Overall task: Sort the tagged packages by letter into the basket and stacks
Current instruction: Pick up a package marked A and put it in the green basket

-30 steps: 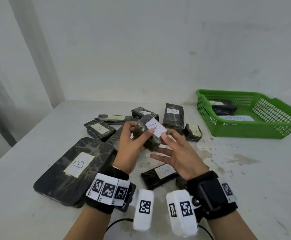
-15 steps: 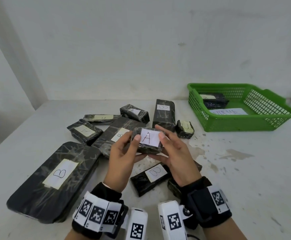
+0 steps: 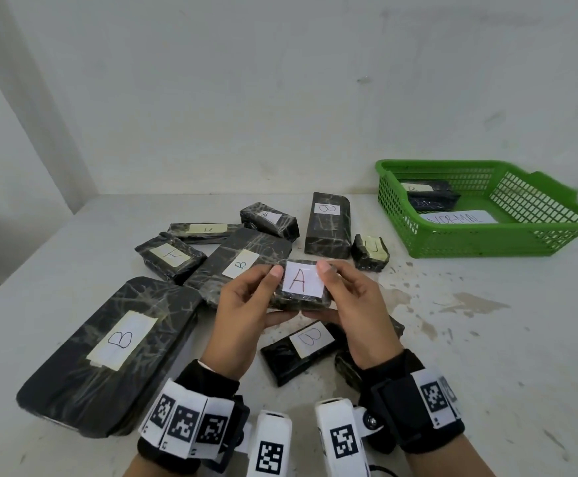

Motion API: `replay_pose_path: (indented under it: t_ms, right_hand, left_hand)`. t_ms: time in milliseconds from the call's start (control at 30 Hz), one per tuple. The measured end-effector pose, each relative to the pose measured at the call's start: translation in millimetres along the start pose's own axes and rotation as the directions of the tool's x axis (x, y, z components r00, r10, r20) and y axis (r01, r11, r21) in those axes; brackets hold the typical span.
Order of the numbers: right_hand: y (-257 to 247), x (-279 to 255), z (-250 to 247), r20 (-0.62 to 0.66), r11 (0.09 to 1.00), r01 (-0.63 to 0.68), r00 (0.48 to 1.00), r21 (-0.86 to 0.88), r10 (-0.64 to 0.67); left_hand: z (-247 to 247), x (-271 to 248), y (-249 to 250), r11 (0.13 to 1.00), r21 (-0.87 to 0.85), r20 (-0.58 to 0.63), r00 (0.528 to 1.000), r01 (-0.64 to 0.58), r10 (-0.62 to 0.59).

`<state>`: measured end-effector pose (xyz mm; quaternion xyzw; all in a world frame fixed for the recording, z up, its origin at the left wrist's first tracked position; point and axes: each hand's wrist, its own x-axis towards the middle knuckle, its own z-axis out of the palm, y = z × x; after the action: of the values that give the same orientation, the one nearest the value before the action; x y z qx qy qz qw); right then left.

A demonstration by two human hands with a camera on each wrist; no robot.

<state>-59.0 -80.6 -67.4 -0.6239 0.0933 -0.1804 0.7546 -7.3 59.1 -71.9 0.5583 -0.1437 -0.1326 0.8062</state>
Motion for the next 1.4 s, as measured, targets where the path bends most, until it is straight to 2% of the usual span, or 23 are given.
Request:
replay_pose_path:
  t_ms: [100, 167, 267, 367, 467, 533, 667, 767, 867, 1100, 1267, 1400]
  right_hand:
    - [-1.0, 0.2, -3.5, -0.036, 1.0, 0.02, 0.999, -0.001, -0.02]
    - [-1.0, 0.2, -4.2, -0.03, 1.0, 0.02, 0.999, 0.003, -0.02]
    - [-1.4, -0.7, -2.5, 0.017, 1.0, 0.012, 1.0, 0.004, -0.012]
    - [-1.5, -2.6, 0.0, 0.066, 1.0, 0.028, 0.997, -0.015, -0.027]
    - [0.0, -1.7, -2.1, 0.024, 0.998, 0.062, 0.998, -0.019, -0.061]
    - [0.8, -0.4, -4.0, 0.008, 0.998, 0.062, 0.998, -0.01, -0.062]
    - [0.6, -0.4, -2.3, 0.056, 0.999, 0.045, 0.997, -0.008, -0.045]
    - [0.1, -0.9, -2.2, 0.105, 0.999, 0.044, 0.994, -0.012, -0.043]
    - [0.6, -1.1, -4.9, 0.096, 0.997, 0.072, 0.993, -0.02, -0.069]
    - [-0.6, -1.2, -3.7, 0.106, 1.0, 0.021, 0.994, -0.005, -0.02]
    - [0.0, -1.5, -4.4, 0.037, 0.998, 0.061, 0.997, -0.015, -0.061]
    - [0.0, -3.4, -2.1, 0.068, 0.995, 0.065, 0.996, -0.08, -0.06]
  left_hand:
    - [1.8, -1.0, 1.3, 0.999, -0.009, 0.044, 0.998, 0.045, -0.045]
    - [0.8, -1.2, 1.0, 1.0, -0.002, 0.045, 0.999, 0.025, -0.025]
    - [-0.8, 0.1, 0.3, 1.0, -0.001, 0.018, 1.0, -0.019, 0.019]
    - [-2.8, 1.5, 2.7, 0.998, -0.056, 0.003, 1.0, -0.009, 0.009]
    - [-4.5, 2.0, 5.7, 0.994, -0.101, 0.077, 0.996, 0.05, -0.042]
    - [-4.2, 1.3, 5.0, 0.995, -0.086, 0.104, 0.994, 0.043, -0.034]
    - [-3.3, 0.0, 2.5, 0.998, -0.058, 0.06, 0.998, -0.007, 0.011]
    - [-4.8, 0.9, 5.3, 0.996, -0.083, 0.059, 0.998, 0.009, -0.004]
    - [-4.0, 0.0, 7.2, 0.994, -0.094, 0.085, 0.996, 0.049, -0.041]
    - [-3.7, 0.2, 4.5, 0.997, -0.081, 0.049, 0.999, 0.011, -0.007]
    - [-1.2, -0.4, 6.9, 0.993, -0.087, 0.077, 0.994, 0.079, -0.072]
    - [-0.2, -0.5, 2.4, 1.0, -0.02, 0.001, 1.0, 0.005, -0.005]
